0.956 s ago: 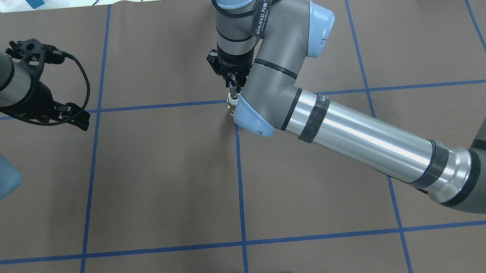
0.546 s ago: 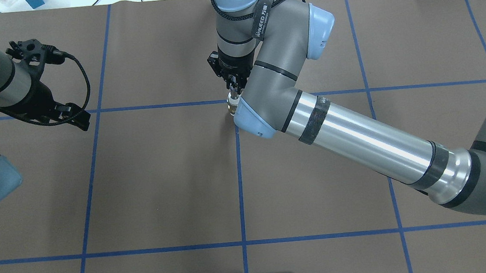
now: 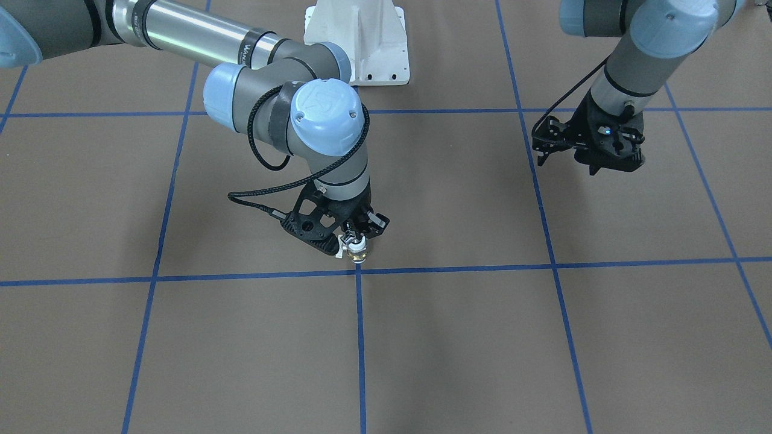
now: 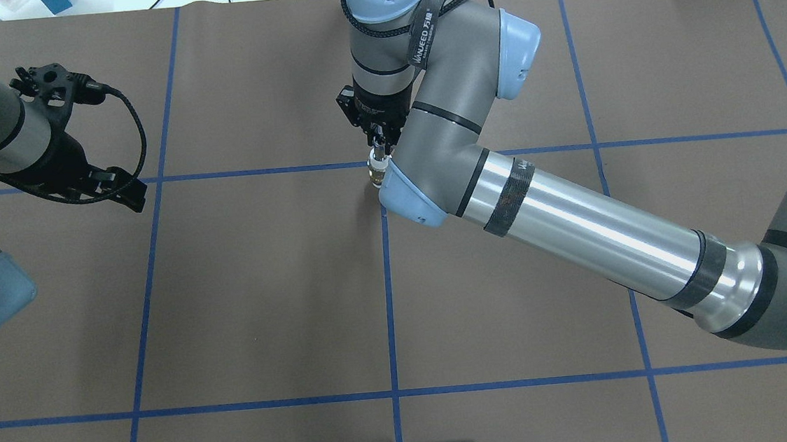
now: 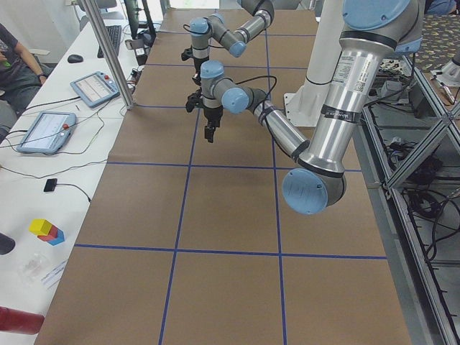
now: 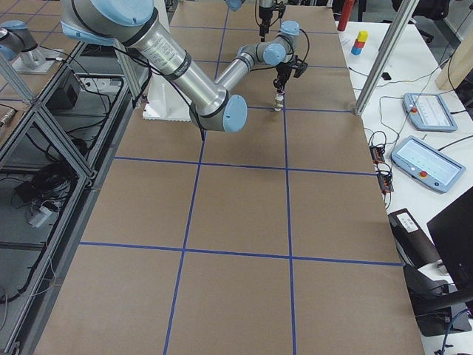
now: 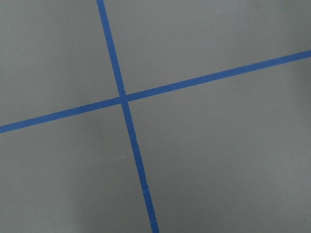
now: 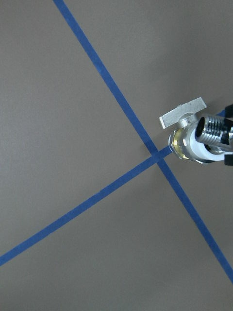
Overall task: Assemble PPR valve and pipe with both arms
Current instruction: 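Press the chrome valve down into the white fitting with the right gripper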
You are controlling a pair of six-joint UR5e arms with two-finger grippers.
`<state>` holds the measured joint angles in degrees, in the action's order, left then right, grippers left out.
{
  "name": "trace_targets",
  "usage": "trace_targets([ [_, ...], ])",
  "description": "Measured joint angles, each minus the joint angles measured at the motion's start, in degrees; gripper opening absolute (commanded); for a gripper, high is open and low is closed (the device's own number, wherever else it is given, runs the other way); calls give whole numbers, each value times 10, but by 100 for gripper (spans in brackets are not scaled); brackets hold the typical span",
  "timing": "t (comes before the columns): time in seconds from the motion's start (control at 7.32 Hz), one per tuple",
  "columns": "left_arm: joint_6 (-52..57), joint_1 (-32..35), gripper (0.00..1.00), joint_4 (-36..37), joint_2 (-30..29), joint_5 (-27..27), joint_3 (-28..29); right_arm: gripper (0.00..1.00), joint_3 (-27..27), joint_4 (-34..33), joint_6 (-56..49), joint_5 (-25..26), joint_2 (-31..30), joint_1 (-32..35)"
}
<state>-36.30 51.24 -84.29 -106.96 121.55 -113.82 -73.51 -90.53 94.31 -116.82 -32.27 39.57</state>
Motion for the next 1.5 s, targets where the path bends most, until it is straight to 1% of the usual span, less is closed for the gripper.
trace_targets([
  [1.5,-5,1,100,0,-1,1,-2,0,12,3,-2,11,1,-6],
])
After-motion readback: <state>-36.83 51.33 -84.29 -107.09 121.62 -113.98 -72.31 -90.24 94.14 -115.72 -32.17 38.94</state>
